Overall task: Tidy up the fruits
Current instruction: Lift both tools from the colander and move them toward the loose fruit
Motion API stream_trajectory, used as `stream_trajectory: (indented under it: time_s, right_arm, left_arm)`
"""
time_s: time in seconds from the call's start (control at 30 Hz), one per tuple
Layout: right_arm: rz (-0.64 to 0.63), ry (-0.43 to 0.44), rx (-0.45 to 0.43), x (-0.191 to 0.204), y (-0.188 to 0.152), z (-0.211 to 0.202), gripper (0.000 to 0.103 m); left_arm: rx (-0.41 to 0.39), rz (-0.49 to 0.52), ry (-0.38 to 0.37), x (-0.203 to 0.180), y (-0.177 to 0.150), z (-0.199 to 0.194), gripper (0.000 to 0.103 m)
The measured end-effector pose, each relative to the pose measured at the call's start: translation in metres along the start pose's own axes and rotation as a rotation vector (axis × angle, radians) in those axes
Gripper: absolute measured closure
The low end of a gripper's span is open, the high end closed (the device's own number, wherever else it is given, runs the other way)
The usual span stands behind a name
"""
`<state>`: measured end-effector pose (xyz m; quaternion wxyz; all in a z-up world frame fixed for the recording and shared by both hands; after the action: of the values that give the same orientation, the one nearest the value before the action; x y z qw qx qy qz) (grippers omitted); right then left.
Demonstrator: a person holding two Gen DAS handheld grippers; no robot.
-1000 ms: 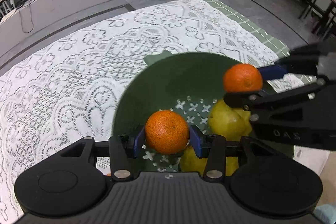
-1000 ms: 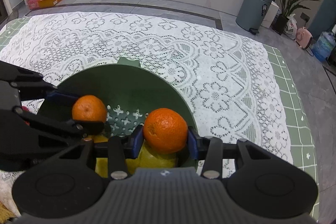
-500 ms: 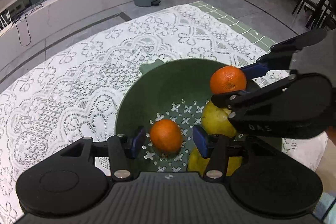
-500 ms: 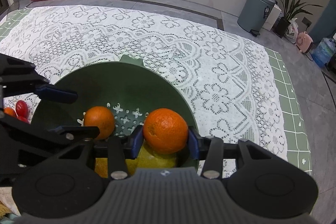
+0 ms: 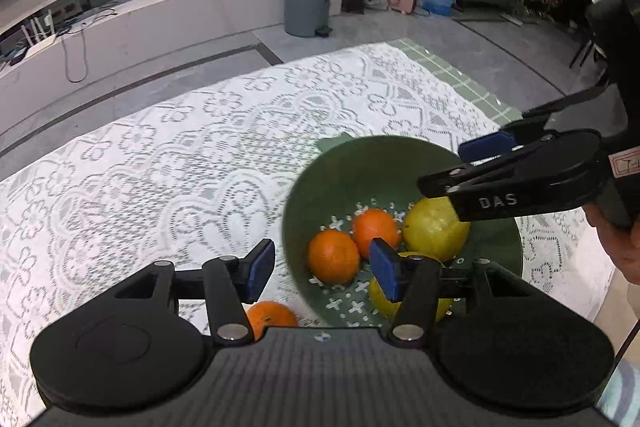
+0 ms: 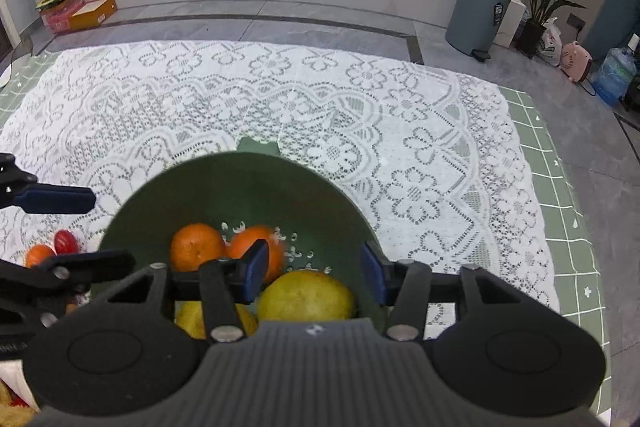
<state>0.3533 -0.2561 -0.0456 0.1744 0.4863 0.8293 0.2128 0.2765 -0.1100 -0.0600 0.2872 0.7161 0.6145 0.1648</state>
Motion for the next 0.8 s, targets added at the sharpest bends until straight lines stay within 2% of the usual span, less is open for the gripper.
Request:
stream_trajectory:
  time_s: [0.33, 0.8]
  right_arm:
    - [0.037, 0.023, -0.043, 0.023, -0.002, -0.046, 0.052]
    - [0.166, 0.18, -0.216, 0.11, -0.039, -0.096, 0.051]
  left_arm:
    - [-0.059, -0.023, 0.024, 0.014, -0.011, -0.045, 0.039]
    - [-0.15, -0.091, 0.096, 0.051, -0.06, -0.109, 0.037]
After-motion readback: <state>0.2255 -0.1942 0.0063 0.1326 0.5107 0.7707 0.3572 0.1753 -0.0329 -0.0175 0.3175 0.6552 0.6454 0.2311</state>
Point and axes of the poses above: each gripper's, at about its wrist camera, not at the fingertips, and z roughly the way its jaws point, x to its left, y to its top, the point moved 8 cm from there along z, roughly the way its jaws point, and after that the axes turned 6 degrees about -z, right-handed, at the moved point
